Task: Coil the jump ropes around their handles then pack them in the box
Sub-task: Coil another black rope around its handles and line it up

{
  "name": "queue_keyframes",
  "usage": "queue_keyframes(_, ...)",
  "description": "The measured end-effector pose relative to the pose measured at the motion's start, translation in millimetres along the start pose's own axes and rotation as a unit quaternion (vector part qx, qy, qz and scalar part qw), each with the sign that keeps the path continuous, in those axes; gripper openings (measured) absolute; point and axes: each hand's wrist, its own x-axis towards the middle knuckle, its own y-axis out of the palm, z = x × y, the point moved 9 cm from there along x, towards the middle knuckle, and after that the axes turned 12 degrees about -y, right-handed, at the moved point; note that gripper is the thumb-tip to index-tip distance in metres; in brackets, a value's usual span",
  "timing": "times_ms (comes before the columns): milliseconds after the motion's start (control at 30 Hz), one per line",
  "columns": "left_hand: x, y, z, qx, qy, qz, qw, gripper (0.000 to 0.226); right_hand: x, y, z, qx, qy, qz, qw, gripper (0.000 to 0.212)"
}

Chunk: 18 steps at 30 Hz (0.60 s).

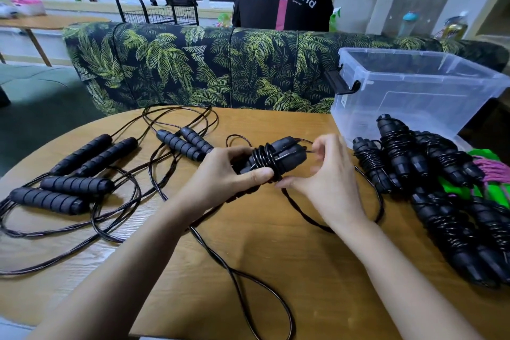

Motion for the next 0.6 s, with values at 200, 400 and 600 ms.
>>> queue_keyframes(200,5.7,15.0,11.7,0.093,-0.007,0.068,0.993,0.053,-0.4,20.9,47.9,-0.135,-0.405,0.19,0.884,0.077)
queue_keyframes(400,21.6,-17.4,38.9,-0.244,-0.139,-0.027,0.959,0.092,14.2,10.6,18.0,0.034,-0.215,0.148,0.965,0.072)
queue_keyframes(600,5.7,60.4,38.8,-0.178,-0.07,0.038,0.981,0.057,18.0,-2.8,-8.1,0.07,-0.046,0.037,0.996,0.062)
